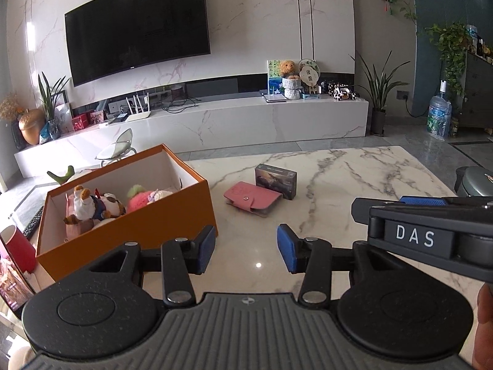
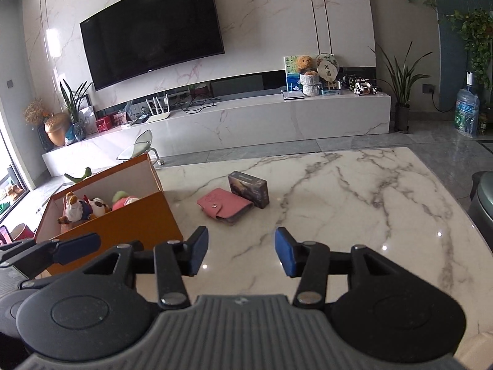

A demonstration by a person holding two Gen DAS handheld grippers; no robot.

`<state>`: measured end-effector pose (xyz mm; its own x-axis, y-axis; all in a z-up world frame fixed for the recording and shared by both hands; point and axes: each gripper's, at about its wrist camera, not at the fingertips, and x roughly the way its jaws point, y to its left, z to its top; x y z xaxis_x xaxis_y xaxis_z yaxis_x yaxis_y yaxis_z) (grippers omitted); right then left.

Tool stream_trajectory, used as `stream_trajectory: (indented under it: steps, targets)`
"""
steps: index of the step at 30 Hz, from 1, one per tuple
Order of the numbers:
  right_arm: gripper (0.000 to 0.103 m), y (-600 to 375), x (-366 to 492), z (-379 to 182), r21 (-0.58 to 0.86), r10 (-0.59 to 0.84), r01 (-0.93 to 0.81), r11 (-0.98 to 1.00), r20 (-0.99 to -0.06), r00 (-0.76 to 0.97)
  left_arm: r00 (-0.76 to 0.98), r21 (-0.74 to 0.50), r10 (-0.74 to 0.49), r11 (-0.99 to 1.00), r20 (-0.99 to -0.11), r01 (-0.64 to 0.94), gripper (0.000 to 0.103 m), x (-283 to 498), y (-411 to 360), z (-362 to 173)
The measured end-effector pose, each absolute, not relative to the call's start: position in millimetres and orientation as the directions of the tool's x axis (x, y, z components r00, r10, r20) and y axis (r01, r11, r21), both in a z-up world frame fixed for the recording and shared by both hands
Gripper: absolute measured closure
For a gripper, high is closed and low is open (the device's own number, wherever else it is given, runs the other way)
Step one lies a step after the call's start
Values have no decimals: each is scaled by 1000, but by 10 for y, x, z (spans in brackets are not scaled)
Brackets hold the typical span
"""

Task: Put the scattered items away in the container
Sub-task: 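Move both open tools away from the box toward the pink wallet and photo card box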

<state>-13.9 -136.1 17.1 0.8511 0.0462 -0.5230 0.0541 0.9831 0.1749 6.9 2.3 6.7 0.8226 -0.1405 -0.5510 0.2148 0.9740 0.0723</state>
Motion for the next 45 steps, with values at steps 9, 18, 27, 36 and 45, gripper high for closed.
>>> stream_trajectory:
  steps: [9, 18, 27, 36, 45]
  targets:
    - [50, -1534, -220, 4, 194, 25, 99, 976, -553, 833, 792, 22, -155, 978, -590, 208, 51, 61, -60, -113]
    - [48, -1513, -85, -186, 191, 29, 105, 976, -591, 806, 777, 22, -135, 982, -615, 188, 51, 167, -42, -316]
    - [46, -1534, 96, -414, 194, 29, 122, 973, -634, 773, 759, 35, -123, 981, -639, 188, 51, 317, -80, -531]
    - [44, -1581, 328, -667, 190, 20, 150, 970, -679, 734, 731, 41, -122, 979, -671, 201, 51, 532, -117, -783]
    - [44, -1698, 583, -961, 194, 14, 190, 962, -734, 679, 740, 9, -145, 980, -657, 200, 51, 748, -147, -906]
